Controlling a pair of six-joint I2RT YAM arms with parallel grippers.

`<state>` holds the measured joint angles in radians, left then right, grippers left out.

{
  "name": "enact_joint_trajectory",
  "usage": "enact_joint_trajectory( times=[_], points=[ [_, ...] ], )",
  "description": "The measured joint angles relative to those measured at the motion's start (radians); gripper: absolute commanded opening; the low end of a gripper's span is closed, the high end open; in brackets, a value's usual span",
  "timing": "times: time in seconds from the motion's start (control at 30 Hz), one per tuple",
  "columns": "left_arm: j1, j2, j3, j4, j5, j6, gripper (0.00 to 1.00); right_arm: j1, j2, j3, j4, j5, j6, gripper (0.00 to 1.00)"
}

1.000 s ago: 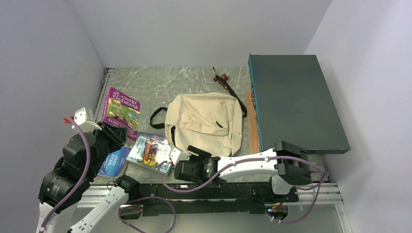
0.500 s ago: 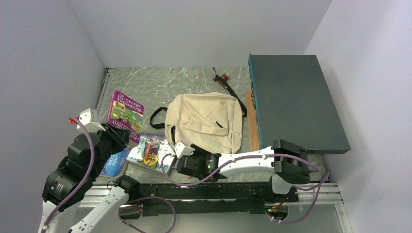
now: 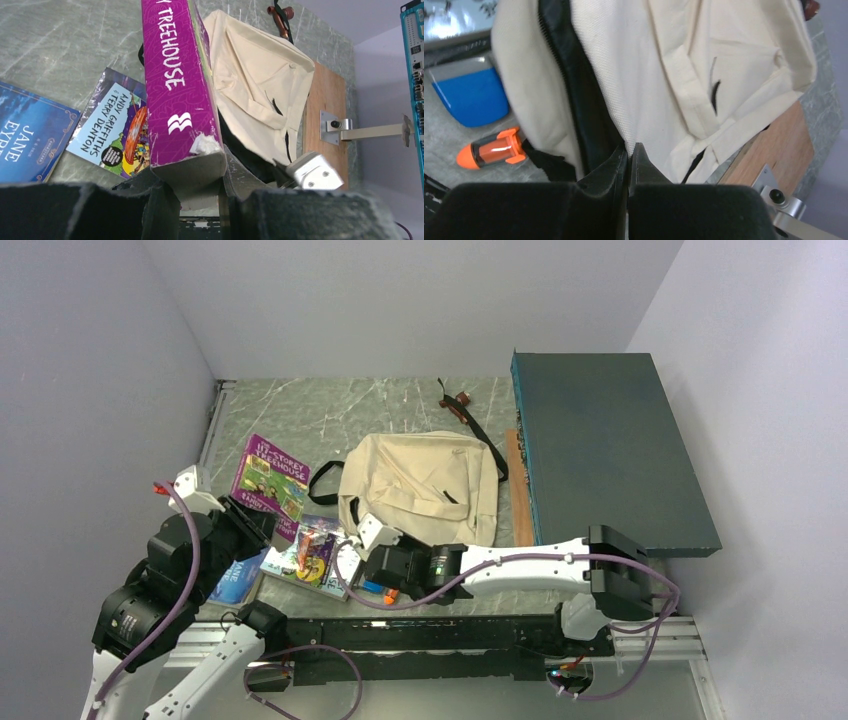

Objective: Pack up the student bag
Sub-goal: Place the book in the student bag.

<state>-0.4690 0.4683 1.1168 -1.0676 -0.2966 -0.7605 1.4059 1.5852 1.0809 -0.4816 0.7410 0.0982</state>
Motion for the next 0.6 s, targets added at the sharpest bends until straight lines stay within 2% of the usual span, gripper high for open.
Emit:
enact_joint_trajectory(
  times=[0.17, 0.3, 0.6],
  points=[
    [0.0, 0.0, 0.0, -0.057, 0.042, -0.053, 0.0, -0.057, -0.031, 0.106, -0.066, 0.041, 0.085, 0.0],
    [0.001, -0.001, -0.01, -0.103, 0.137, -0.135, 0.0, -0.137, -0.047, 0.22, -0.1, 0.069, 0.193, 0.0],
    [0.001, -0.029, -0.221, -0.026, 0.403, -0.305, 0.0, -0.22, -0.019, 0.402, -0.18, 0.115, 0.328, 0.0]
  ],
)
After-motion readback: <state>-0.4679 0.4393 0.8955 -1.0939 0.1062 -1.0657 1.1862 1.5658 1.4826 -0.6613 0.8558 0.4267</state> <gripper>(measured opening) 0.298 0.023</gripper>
